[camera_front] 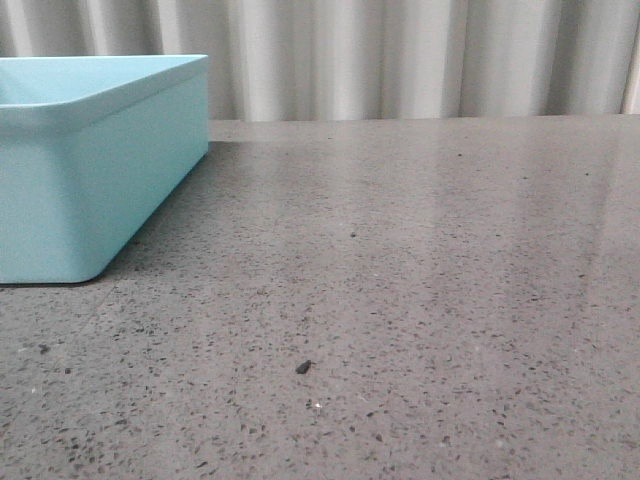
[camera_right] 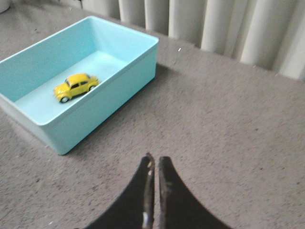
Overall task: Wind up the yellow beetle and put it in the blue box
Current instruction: 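Lower the beetle into the blue box and open the left gripper, then raise the left gripper up out of the box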
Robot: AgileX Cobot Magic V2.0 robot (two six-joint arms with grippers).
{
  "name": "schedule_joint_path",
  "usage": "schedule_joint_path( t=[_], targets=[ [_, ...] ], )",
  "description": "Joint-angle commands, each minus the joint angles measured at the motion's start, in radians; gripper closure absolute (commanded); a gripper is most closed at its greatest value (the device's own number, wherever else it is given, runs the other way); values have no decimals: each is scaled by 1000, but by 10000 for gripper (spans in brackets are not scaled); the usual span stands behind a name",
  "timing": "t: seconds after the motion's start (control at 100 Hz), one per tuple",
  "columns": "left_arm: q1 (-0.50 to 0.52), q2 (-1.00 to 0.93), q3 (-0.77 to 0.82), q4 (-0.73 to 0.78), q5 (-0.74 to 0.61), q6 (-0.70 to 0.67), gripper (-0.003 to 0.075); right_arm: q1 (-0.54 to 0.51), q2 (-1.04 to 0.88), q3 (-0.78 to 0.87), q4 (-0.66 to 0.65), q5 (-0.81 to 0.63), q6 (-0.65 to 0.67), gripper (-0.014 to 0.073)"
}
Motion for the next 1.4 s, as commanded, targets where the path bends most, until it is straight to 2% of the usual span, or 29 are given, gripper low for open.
schedule_joint_path(
  t=[0.0,0.15,0.32,0.45,0.61,0.74,0.95,1.1,1.19,1.28,1.39],
  targets=[
    [-2,-118,-31,-50,-44,-38,373,4,-50,18,1,-139,-53,644],
    [-19,-245,-20,-65,-42,-64,374,4,-180,129,1,-278,-133,644],
    [-124,-387,49,-12,-34,-64,374,4,-322,232,-3,-393,-138,644],
    [-221,-506,167,110,-36,-64,374,4,-396,276,-22,-391,-138,644],
    [-244,-657,405,220,-83,-73,376,4,-445,297,-29,-357,-138,644],
    [-244,-818,646,268,-206,-96,376,4,-484,325,-48,-344,-138,644],
    [-244,-1069,1072,254,-512,-96,376,2,-533,398,-126,-309,-136,644],
    [-244,-1219,1313,203,-705,-96,376,2,-565,463,-151,-309,-134,644],
    [-244,-1289,1420,184,-772,-96,379,2,-580,500,-156,-309,-132,644],
    [-244,-1341,1511,179,-828,-96,432,2,-590,529,-161,-307,-132,644],
    [-244,-1366,1579,160,-874,-96,563,2,-590,547,-161,-309,-132,644]
  ],
)
